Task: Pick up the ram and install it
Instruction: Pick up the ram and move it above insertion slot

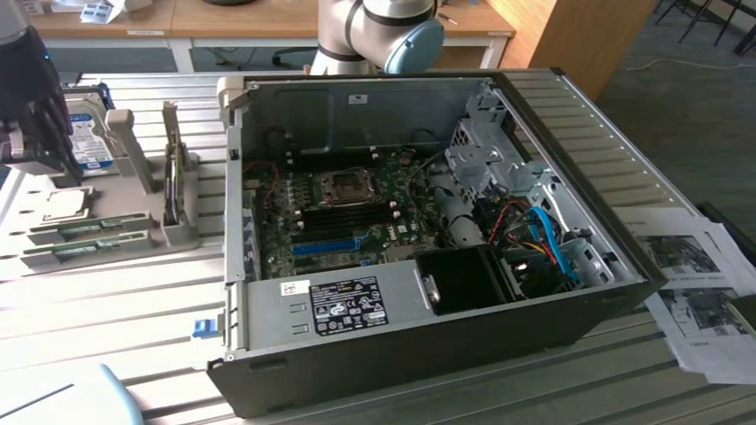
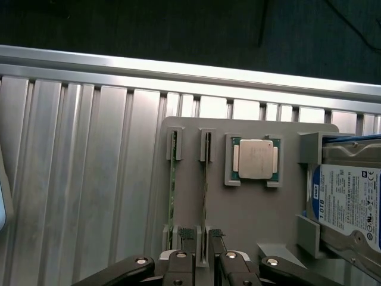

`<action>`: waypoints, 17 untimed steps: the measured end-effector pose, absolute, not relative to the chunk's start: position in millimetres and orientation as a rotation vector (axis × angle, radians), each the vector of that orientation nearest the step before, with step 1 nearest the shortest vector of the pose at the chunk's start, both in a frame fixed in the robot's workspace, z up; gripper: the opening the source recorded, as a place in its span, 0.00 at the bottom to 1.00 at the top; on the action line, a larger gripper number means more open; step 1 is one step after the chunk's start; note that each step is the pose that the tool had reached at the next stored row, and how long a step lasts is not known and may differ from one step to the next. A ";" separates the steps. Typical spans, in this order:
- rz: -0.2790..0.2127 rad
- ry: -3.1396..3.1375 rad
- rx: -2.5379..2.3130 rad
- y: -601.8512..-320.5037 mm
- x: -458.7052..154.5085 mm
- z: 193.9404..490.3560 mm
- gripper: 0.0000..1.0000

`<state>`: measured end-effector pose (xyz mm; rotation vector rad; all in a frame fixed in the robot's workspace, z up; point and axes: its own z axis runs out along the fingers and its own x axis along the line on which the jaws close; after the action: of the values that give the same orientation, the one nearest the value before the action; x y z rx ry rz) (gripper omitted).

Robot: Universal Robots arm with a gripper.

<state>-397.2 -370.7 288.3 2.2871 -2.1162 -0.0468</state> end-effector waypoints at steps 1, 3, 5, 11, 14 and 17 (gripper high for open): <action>-0.047 -2.116 2.287 -370.7 -397.2 287.6 0.23; -0.047 -2.116 2.287 -370.7 -397.2 286.1 0.23; -0.047 -2.116 2.287 -370.7 -397.2 284.5 0.23; -0.047 -2.116 2.287 -370.7 -397.2 279.9 0.23; -0.047 -2.116 2.287 -370.7 -397.2 277.6 0.23; -0.047 -2.116 2.287 -370.7 -397.2 275.3 0.23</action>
<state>-397.2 -370.7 275.3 2.2872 -2.1162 -0.0468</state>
